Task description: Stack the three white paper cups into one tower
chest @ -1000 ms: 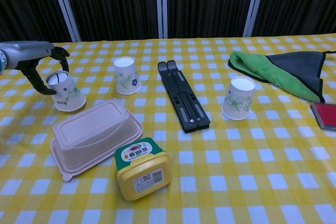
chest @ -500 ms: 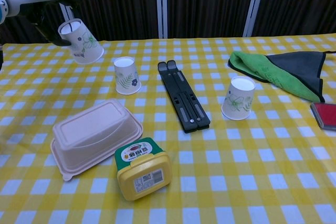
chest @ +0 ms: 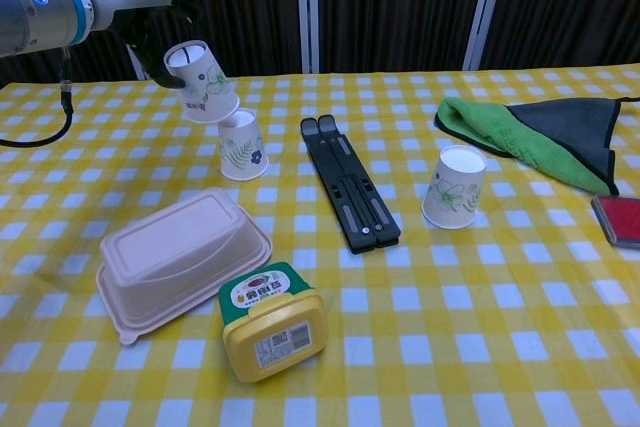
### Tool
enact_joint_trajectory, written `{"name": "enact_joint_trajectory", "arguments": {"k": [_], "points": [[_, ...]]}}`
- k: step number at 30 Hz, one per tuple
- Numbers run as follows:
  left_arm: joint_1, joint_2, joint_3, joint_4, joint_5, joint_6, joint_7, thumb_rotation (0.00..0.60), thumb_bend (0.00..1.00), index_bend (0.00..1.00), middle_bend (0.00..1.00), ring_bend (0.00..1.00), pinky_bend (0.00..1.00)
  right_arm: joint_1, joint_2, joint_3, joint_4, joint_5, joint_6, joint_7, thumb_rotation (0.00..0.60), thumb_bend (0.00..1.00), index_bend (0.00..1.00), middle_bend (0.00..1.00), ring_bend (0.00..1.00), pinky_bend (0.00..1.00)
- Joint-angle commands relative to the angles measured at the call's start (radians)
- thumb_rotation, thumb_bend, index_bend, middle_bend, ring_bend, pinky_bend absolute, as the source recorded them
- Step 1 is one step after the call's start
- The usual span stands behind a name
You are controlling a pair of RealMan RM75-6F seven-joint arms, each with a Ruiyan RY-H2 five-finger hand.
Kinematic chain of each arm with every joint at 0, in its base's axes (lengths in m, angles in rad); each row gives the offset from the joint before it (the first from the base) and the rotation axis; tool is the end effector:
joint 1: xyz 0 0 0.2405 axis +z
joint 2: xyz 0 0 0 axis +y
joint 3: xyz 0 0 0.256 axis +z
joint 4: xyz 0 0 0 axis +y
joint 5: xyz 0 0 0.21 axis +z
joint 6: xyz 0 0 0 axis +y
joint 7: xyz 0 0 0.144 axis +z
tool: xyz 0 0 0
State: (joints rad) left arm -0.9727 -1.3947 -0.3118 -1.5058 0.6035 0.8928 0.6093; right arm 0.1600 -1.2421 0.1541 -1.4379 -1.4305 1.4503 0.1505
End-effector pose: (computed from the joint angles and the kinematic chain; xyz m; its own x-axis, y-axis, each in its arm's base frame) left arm -0.1049 0.4216 0.0489 0.4890 0.2216 0.8437 0.8689 -0.2091 -0.4487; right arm -0.3213 -0.2282 0.1516 0.2775 0.1026 0.9552 -0.9602 -0.0015 0.2791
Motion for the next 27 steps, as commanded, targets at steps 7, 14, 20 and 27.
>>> {"name": "enact_joint_trajectory", "arguments": {"k": [7,14,20,27], "points": [[-0.076,-0.072,0.019,0.100,-0.068,-0.037,0.038,0.600,0.30,0.35,0.00,0.00,0.00,0.006,-0.001,0.007,0.008,0.016,-0.014,0.011,0.600,0.10,0.16,0.00,0.00,0.00],[-0.109,-0.116,0.034,0.173,-0.113,-0.068,0.044,0.600,0.27,0.16,0.00,0.00,0.00,0.008,-0.004,0.010,0.022,0.023,-0.021,0.019,0.600,0.10,0.16,0.00,0.00,0.00],[-0.114,-0.136,0.050,0.211,-0.110,-0.090,0.022,0.600,0.16,0.02,0.00,0.00,0.00,0.012,-0.010,0.010,0.028,0.034,-0.033,0.003,0.600,0.10,0.16,0.00,0.00,0.00],[-0.059,-0.096,0.053,0.151,-0.014,-0.031,-0.063,0.600,0.16,0.01,0.00,0.00,0.00,0.018,-0.020,0.009,0.038,0.047,-0.053,-0.016,0.600,0.10,0.16,0.00,0.00,0.00]]}}
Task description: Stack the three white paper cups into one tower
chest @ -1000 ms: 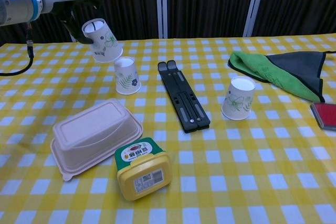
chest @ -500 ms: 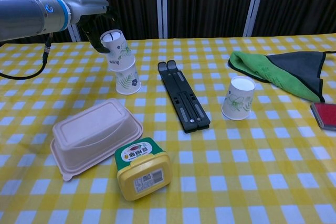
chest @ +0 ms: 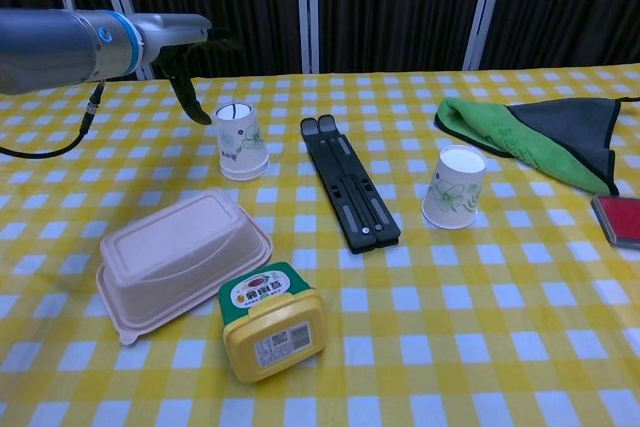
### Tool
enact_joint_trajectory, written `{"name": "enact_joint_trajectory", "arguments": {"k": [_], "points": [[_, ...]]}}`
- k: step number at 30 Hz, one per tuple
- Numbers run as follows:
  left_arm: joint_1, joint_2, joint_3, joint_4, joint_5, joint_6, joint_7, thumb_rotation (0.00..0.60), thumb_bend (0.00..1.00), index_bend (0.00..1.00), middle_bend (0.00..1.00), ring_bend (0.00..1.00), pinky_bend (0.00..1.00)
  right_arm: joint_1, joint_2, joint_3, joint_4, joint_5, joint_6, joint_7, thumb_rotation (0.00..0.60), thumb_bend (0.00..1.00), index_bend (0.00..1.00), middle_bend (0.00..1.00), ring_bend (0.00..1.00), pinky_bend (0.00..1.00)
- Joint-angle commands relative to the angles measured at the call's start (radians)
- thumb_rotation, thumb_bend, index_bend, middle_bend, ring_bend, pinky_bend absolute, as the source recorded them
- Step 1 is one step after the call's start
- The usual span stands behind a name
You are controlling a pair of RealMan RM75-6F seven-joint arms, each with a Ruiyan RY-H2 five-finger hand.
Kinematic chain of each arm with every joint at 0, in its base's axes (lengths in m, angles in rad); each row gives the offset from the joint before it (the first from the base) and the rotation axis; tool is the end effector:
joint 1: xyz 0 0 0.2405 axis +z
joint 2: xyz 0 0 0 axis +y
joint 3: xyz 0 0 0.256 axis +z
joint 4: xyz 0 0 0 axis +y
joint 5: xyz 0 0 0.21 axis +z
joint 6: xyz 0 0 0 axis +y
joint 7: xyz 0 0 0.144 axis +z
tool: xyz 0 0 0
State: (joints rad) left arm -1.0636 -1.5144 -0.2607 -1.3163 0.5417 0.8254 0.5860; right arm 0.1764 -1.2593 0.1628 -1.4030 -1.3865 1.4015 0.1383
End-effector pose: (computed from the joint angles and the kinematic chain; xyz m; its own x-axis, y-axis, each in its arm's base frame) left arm -0.1031 0.4400 0.0131 0.5052 0.2720 0.8190 0.8619 -0.2067 -0.4630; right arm -0.3306 -0.2361 0.1475 0.2968 0.0768 0.9518 -0.9548 0.0392 0.2946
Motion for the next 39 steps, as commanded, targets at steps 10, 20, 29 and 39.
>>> {"name": "enact_joint_trajectory", "arguments": {"k": [10,20,29,39], "points": [[0.306,0.204,0.135,-0.312,0.340,0.318,-0.219,0.600,0.16,0.00,0.00,0.00,0.00,0.011,-0.012,-0.001,0.007,0.016,-0.027,-0.021,0.600,0.10,0.16,0.00,0.00,0.00],[0.594,0.303,0.314,-0.385,0.610,0.626,-0.358,0.600,0.14,0.00,0.00,0.00,0.00,0.060,-0.010,0.006,-0.083,-0.015,-0.054,-0.115,0.600,0.10,0.16,0.00,0.00,0.00],[0.696,0.319,0.314,-0.349,0.687,0.713,-0.435,0.600,0.14,0.00,0.00,0.00,0.00,0.228,0.030,0.096,-0.351,0.104,-0.244,-0.382,0.600,0.10,0.17,0.00,0.00,0.00],[0.726,0.342,0.291,-0.351,0.737,0.675,-0.484,0.600,0.14,0.00,0.00,0.00,0.00,0.455,-0.081,0.157,-0.379,0.448,-0.445,-0.614,0.600,0.11,0.27,0.00,0.00,0.00]]}}
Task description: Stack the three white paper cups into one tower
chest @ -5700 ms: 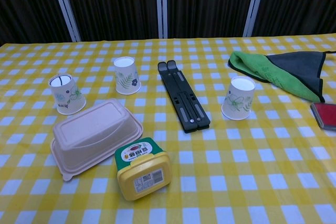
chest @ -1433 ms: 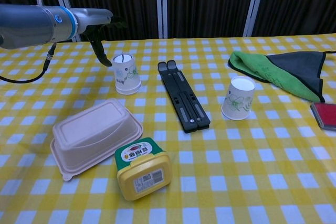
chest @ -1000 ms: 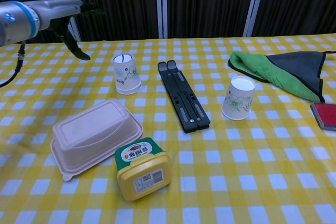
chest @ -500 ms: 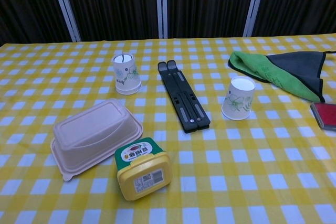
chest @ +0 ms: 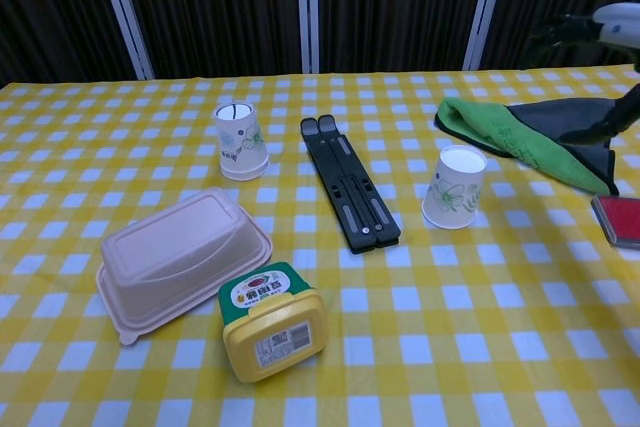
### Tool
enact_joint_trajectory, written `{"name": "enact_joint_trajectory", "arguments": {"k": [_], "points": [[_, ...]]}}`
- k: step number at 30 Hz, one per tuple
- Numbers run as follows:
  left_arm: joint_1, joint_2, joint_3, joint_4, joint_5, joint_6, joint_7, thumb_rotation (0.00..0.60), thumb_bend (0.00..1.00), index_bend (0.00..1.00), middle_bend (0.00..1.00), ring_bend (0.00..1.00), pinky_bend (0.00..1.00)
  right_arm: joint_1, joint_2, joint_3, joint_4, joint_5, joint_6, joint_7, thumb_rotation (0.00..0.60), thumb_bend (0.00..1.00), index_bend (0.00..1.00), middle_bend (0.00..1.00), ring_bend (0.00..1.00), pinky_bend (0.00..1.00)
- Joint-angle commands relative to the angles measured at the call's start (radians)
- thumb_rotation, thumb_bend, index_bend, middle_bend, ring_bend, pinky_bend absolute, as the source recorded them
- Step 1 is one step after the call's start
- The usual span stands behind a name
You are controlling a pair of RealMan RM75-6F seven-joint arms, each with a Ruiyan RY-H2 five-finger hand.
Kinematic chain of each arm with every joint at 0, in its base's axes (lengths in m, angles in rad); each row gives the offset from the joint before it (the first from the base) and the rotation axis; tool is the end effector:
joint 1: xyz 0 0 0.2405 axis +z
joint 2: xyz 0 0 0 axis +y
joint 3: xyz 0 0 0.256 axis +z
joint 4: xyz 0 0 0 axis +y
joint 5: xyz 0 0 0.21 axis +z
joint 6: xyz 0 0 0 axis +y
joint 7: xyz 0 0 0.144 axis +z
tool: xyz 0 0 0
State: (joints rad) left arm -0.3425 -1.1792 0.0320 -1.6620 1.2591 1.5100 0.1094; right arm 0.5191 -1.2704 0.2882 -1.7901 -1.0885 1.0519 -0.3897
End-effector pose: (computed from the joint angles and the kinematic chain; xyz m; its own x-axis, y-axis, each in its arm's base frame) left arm -0.2815 0.2380 0.1384 0.3934 -0.0099 0.9193 0.9193 -0.0117 -0.3935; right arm -0.1780 -0.3181 0.0819 0.3604 -0.1720 0.9168 -0.9244 -0.1979 0.3262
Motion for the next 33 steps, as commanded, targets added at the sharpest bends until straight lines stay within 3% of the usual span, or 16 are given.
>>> {"name": "enact_joint_trajectory", "arguments": {"k": [1,6,18,33], "points": [[0.007,0.008,-0.003,-0.006,0.024,-0.011,-0.009,0.600,0.14,0.00,0.00,0.00,0.00,0.126,-0.080,0.032,0.021,0.172,-0.103,-0.095,0.600,0.11,0.28,0.00,0.00,0.00],[0.018,0.013,-0.016,-0.004,0.035,-0.023,-0.022,0.600,0.14,0.00,0.00,0.00,0.00,0.178,-0.117,0.015,0.051,0.261,-0.112,-0.147,0.600,0.12,0.28,0.00,0.00,0.00],[0.041,0.019,-0.050,0.002,0.054,-0.053,-0.040,0.600,0.14,0.00,0.00,0.00,0.00,0.270,-0.181,-0.015,0.105,0.350,-0.099,-0.193,0.600,0.17,0.31,0.02,0.00,0.00],[0.060,0.020,-0.078,0.004,0.072,-0.082,-0.045,0.600,0.14,0.00,0.00,0.00,0.00,0.324,-0.177,-0.072,0.143,0.505,-0.097,-0.249,0.600,0.18,0.28,0.01,0.00,0.00]]}}
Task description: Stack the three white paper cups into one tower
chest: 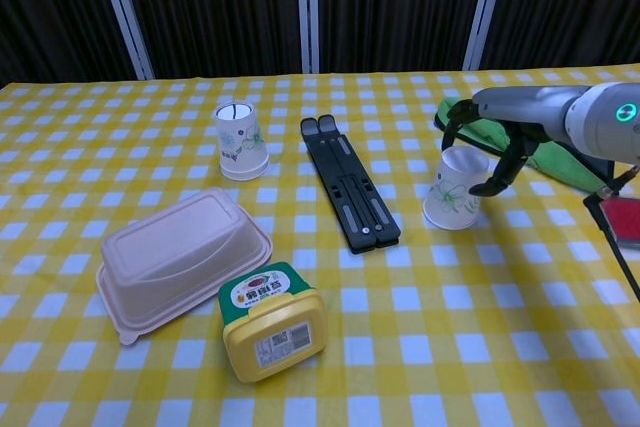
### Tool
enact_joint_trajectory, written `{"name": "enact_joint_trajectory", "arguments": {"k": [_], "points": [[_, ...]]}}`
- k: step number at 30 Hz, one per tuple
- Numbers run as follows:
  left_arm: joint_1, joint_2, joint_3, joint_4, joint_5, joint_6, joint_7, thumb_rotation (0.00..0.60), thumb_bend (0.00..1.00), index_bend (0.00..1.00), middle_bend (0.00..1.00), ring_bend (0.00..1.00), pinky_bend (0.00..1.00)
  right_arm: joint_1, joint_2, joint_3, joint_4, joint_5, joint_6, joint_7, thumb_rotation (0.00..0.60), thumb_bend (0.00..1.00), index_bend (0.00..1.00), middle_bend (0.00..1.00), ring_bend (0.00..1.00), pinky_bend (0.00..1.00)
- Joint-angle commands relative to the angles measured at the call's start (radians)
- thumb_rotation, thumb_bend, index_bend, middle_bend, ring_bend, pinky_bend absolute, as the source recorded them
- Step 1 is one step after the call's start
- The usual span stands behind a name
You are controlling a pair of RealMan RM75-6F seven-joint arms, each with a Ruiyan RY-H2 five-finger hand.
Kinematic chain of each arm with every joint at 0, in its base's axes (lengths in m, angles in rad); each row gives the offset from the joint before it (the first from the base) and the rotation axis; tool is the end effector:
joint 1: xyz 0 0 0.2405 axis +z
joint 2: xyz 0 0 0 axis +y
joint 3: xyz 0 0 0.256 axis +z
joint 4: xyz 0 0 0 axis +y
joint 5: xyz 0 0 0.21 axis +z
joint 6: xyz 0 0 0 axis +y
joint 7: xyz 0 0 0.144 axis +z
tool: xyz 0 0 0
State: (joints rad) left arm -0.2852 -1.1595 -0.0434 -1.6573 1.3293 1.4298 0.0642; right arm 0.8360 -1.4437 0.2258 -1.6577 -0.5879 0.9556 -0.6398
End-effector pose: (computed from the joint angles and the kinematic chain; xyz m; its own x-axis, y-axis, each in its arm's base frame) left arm -0.2825 0.2375 0.1412 0.3614 0.0072 0.9324 0.9319 -0.0348 -0.3610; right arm -0.1447 -0.3553 0.0061 0.4316 -0.4014 0.8078 -0.9016 -0.1642 0.4001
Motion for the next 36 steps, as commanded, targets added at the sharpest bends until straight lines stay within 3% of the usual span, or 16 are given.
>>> {"name": "enact_joint_trajectory", "arguments": {"k": [1,8,17,26,30,36], "points": [[0.003,0.000,-0.004,0.000,0.004,-0.003,0.000,0.600,0.14,0.00,0.00,0.00,0.00,0.009,-0.006,-0.012,0.014,0.004,0.000,0.004,0.600,0.18,0.28,0.01,0.00,0.00],[0.009,0.000,-0.015,0.001,0.009,-0.012,0.000,0.600,0.14,0.00,0.00,0.00,0.00,0.008,-0.023,-0.020,0.036,-0.036,0.021,0.039,0.600,0.20,0.40,0.08,0.00,0.00],[0.019,0.003,-0.030,0.004,0.011,-0.021,-0.010,0.600,0.14,0.00,0.00,0.00,0.00,0.010,-0.015,0.002,0.006,-0.112,0.064,0.082,0.600,0.20,0.42,0.10,0.00,0.00],[0.029,-0.001,-0.051,0.014,-0.006,-0.018,0.006,0.600,0.14,0.00,0.00,0.00,0.00,0.061,-0.003,0.100,-0.061,-0.147,0.103,0.104,0.600,0.20,0.42,0.10,0.00,0.00],[0.033,0.005,-0.063,0.022,-0.019,-0.021,0.000,0.600,0.14,0.00,0.00,0.00,0.00,0.146,-0.057,0.156,-0.010,-0.124,0.084,0.079,0.600,0.20,0.42,0.10,0.00,0.00],[0.032,0.007,-0.071,0.033,-0.024,-0.039,-0.020,0.600,0.14,0.00,0.00,0.00,0.00,0.215,-0.131,0.188,0.076,-0.094,0.073,0.076,0.600,0.21,0.42,0.10,0.00,0.00]]}}
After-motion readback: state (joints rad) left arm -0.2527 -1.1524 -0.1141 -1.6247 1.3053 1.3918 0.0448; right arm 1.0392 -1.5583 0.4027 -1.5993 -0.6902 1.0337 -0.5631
